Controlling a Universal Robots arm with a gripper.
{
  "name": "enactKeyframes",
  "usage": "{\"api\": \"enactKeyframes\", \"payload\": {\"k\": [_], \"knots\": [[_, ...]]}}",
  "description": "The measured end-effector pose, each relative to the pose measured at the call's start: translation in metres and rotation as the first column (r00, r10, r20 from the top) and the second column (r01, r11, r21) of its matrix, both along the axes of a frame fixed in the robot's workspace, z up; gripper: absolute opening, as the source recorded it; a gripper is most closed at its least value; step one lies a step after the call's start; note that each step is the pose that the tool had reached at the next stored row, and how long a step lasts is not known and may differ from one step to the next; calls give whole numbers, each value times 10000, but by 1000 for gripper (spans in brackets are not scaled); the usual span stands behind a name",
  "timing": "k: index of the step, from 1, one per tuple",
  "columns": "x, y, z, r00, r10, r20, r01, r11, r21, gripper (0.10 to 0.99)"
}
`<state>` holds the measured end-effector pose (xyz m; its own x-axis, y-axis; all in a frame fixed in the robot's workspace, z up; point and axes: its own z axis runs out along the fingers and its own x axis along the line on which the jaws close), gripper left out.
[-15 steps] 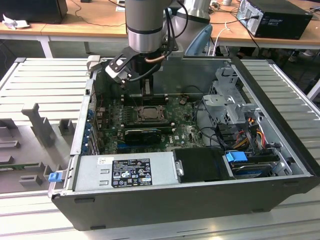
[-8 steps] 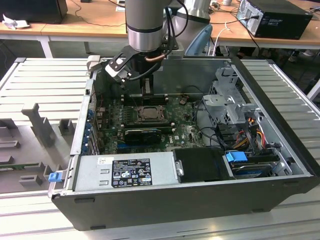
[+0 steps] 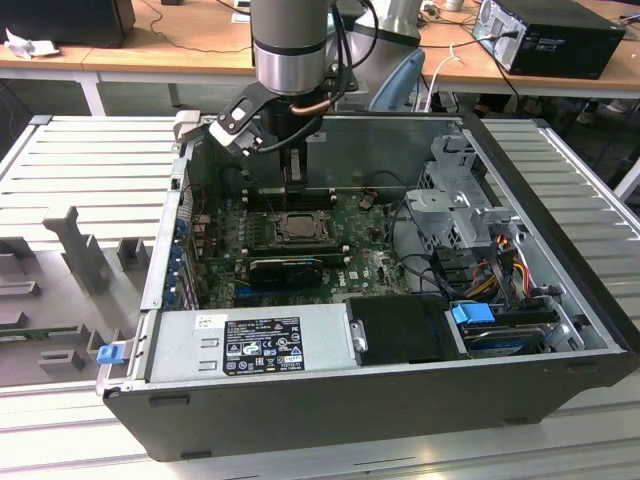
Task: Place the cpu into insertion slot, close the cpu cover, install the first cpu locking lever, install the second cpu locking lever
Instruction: 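Install the first cpu locking lever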
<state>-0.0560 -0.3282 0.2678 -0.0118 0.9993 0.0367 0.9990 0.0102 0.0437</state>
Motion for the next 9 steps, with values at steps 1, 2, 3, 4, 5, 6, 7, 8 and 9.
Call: {"api": "enactKeyframes", "payload": {"k": [1, 2, 3, 4, 5, 6, 7, 8, 9], "knots": [[0, 0, 28, 10000, 5, 0, -5, 10000, 0, 106], [0, 0, 45, 10000, 61, 1, -61, 10000, 1, 106], [0, 0, 44, 9997, 231, 1, -231, 9997, 1, 106], [0, 0, 45, 9992, 395, 1, -395, 9992, 1, 106], [0, 0, 45, 9970, 779, 0, -779, 9970, -3, 106], [0, 0, 45, 9947, 1029, 0, -1029, 9947, -5, 106], [0, 0, 44, 9927, 1203, 0, -1203, 9927, -6, 106], [0, 0, 44, 9878, 1559, -1, -1559, 9878, -10, 106], [0, 0, 44, 9839, 1788, -1, -1788, 9839, -12, 106]]}}
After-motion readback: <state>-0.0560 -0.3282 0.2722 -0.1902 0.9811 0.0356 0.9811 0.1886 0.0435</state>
